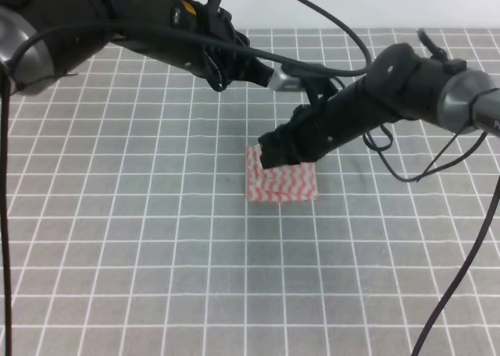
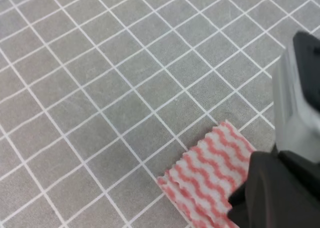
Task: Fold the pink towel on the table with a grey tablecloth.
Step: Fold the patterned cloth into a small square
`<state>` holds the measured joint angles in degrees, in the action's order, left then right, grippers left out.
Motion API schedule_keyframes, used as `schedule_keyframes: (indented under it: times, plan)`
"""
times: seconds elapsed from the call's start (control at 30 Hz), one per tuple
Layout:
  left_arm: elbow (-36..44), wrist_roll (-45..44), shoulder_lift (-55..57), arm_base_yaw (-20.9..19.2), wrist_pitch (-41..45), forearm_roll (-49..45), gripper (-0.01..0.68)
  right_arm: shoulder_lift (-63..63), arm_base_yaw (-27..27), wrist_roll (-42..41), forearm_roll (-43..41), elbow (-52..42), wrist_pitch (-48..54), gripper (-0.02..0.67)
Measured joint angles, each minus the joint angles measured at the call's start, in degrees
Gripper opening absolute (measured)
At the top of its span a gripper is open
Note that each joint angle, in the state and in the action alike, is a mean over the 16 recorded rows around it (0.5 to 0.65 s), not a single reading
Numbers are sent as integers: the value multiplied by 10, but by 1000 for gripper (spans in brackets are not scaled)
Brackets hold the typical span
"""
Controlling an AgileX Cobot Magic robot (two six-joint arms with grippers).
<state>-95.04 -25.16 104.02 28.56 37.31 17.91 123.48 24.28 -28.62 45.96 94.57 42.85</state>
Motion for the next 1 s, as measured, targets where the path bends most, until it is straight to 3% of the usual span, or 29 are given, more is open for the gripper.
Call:
schedule_keyframes:
  times: [0.23,0.5,1.0]
  plan:
    - [0,-1,0,0,0,-2,-1,18,7,-2,-5,2,24,-10]
    - [0,-2,2,0,-1,-3,-1,23,13,-10,-5,17,36,-15]
    - [0,-11,26,0,12,2,-1,14,-28,-11,-112,38,19,-16]
